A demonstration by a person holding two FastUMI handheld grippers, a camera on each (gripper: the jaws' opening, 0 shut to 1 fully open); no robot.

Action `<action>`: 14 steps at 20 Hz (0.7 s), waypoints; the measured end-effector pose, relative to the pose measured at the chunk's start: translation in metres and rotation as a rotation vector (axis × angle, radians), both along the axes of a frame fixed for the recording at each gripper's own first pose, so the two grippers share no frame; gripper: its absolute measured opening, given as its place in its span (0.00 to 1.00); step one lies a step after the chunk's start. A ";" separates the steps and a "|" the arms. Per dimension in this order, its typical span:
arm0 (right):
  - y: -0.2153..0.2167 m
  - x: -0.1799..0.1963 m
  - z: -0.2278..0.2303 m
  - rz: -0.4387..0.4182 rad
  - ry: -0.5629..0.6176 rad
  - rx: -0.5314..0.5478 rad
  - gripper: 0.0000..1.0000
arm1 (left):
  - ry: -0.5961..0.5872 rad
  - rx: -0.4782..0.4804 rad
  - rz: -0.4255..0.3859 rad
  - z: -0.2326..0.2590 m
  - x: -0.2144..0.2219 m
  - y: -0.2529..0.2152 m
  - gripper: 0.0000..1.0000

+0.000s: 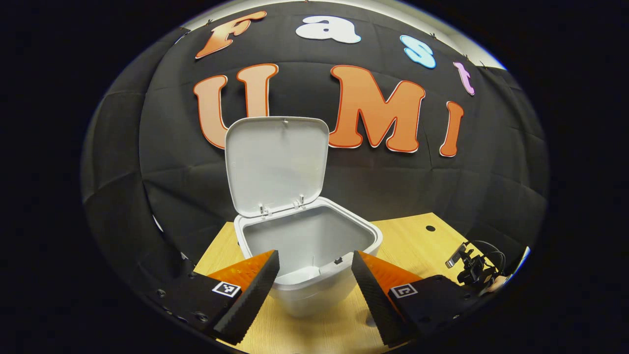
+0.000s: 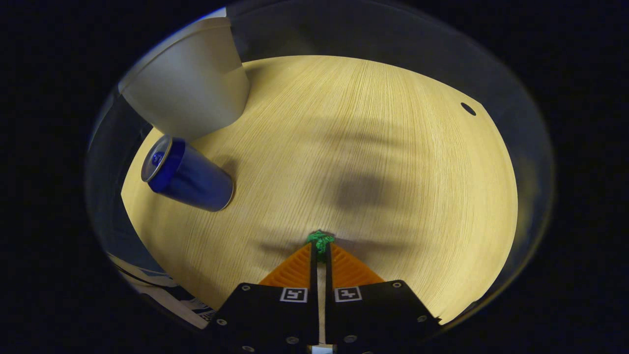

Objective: Press the lid of the desktop garbage bin to open it, pick up the crumpled paper on the desktop and throw it into the bin, then pick up the pop can on the desktop and drop it into the bin, and finally close the garbage bin lid.

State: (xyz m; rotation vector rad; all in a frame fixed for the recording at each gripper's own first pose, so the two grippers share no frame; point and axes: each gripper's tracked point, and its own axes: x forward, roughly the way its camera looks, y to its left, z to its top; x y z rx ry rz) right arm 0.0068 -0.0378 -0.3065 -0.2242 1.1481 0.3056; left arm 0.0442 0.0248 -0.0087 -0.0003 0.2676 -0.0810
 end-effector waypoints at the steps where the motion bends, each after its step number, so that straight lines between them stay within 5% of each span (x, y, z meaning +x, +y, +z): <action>1: -0.001 0.007 0.002 -0.007 0.006 0.005 0.04 | 0.004 -0.004 -0.001 -0.002 0.001 0.000 0.94; 8: -0.003 0.076 0.066 -0.010 -0.033 0.065 0.03 | 0.011 0.001 -0.026 -0.003 0.005 -0.007 0.94; 9: -0.011 0.025 0.061 -0.006 -0.057 0.073 0.03 | 0.011 -0.001 -0.032 -0.004 0.005 -0.008 0.94; 10: 0.002 0.067 0.068 -0.004 -0.079 0.083 0.03 | 0.013 -0.005 -0.037 -0.004 0.005 -0.011 0.94; 14: 0.007 0.094 0.147 0.000 -0.197 0.135 0.03 | 0.018 -0.024 -0.052 -0.005 0.004 -0.016 0.94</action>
